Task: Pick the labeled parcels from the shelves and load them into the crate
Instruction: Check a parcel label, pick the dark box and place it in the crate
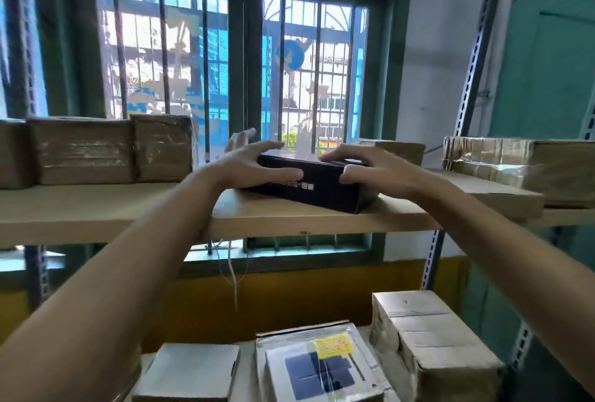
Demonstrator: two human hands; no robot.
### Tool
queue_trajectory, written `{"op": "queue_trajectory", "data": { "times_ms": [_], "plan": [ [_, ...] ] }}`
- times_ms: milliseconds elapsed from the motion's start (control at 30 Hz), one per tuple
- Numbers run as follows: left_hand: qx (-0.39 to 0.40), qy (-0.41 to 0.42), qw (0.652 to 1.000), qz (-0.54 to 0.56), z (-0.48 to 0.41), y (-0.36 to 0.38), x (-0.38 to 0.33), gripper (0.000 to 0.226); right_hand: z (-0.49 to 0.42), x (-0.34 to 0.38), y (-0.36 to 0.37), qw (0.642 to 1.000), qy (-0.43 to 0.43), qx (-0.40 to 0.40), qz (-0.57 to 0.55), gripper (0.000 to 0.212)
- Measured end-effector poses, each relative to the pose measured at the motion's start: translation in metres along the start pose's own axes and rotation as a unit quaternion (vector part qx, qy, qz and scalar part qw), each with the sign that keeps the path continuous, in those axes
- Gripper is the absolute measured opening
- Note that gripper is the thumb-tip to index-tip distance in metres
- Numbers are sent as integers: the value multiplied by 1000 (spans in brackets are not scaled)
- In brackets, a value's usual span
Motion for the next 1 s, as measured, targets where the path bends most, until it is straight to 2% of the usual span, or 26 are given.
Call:
{"op": "queue_trajectory", "data": {
  "times_ms": [67,100,167,233,300,367,433,500,533,600,667,733,800,867,1000],
  "plan": [
    [-21,2,999,39,1,-2,2,82,9,-3,-4,1000,-12,-7,-13,26],
    [-22,5,998,64,0,-3,4,78,14,-4,-4,1000,-16,-3,0,31],
    [-28,7,992,123,2,-5,6,78,25,-2,-2,997,-32,12,73,47],
    [-39,5,983,181,5,-6,7,75,34,-1,5,978,-61,-7,202,75],
    [-66,18,972,226,8,-8,6,64,39,-2,9,946,-97,-48,304,81],
    [-126,40,951,280,12,-12,4,54,44,-4,4,944,-116,-68,301,72],
    [-179,63,920,342,16,-18,3,49,49,-10,-5,961,-100,-51,253,68],
    [-189,87,899,385,19,-21,-2,42,56,-15,-12,963,-94,-50,249,68],
    [-188,95,889,407,19,-21,-4,37,59,-16,-15,962,-101,-75,242,68],
    [-191,103,860,461,20,-22,-7,32,61,-18,-26,962,-137,-181,150,58],
    [-203,104,848,478,17,-22,-7,44,55,-18,-37,946,-140,-285,-62,40],
    [-188,89,865,456,14,-21,-6,53,38,-20,-37,906,-90,-297,-289,31],
    [-139,93,884,438,13,-15,-7,60,21,-20,-30,866,-30,-271,-419,27],
    [-109,110,893,423,13,-10,-8,69,9,-17,-21,849,-12,-254,-464,26],
    [-110,111,895,419,15,-13,-9,86,-3,-15,-7,845,-4,-236,-481,32]
  ]
}}
Point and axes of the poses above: each hand's wrist, its own z-axis away from the middle knuckle, its own y-axis out of the palm, x = y × z, the point moved 2 cm from there along -z, towards the middle knuckle, and after that the axes turned 4 degrees about x, right-handed, at the moved point
